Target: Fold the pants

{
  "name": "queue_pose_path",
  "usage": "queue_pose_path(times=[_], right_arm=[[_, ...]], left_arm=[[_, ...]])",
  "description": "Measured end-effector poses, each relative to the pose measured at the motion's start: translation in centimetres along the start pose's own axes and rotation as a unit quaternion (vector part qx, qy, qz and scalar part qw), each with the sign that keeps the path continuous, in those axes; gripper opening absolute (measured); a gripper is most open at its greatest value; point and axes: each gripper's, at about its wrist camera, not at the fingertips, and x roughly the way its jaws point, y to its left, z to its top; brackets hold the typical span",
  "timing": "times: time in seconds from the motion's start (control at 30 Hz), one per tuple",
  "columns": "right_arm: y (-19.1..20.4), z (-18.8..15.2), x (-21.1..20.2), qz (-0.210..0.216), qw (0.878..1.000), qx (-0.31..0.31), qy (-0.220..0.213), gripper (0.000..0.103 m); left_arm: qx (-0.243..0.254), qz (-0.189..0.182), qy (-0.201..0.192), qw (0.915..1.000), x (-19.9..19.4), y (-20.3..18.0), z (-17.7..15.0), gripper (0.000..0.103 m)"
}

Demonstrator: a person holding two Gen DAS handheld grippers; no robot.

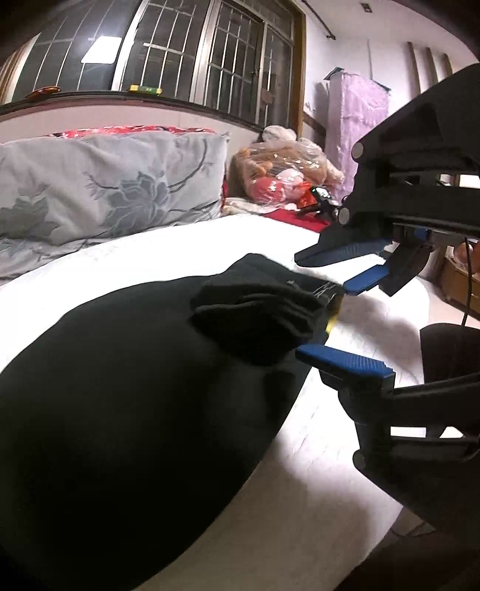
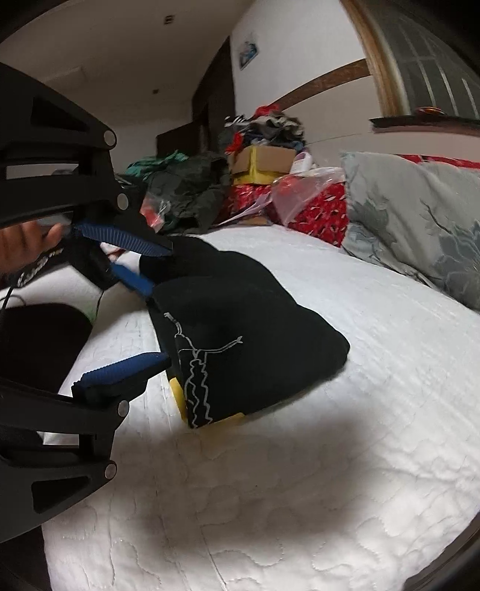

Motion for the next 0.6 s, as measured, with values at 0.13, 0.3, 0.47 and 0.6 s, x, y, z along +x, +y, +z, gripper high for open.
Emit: queue_pose_path(times=[0.13, 0.3, 0.47, 0.6], right_arm=[[-0.9, 0.4, 0.3, -0.011, 0.999, 0.027, -0.017, 0.061], [-2.9, 0.7, 1.2, -0.013, 0.995, 0.086, -0.045, 0.061], [-3.3, 1.2, 1.2, 0.005, 0.993, 0.089, -0.081, 0.007], [-2.1, 0.4, 0.8, -0.024, 0.995, 0.024, -0.098, 0.007]], left_arm=[[0.032, 0.035, 0.001, 0.9989, 1.6, -1.3, 0.2, 0.045], [0.05, 0.06, 0.009, 0.9969, 3.0, -1.9, 1.1, 0.045], [0.093, 0.074, 0.018, 0.9927, 3.9, -4.0, 2.6, 0.013], [0.184, 0.169, -0.003, 0.9684, 4.0, -5.5, 2.8, 0.013]])
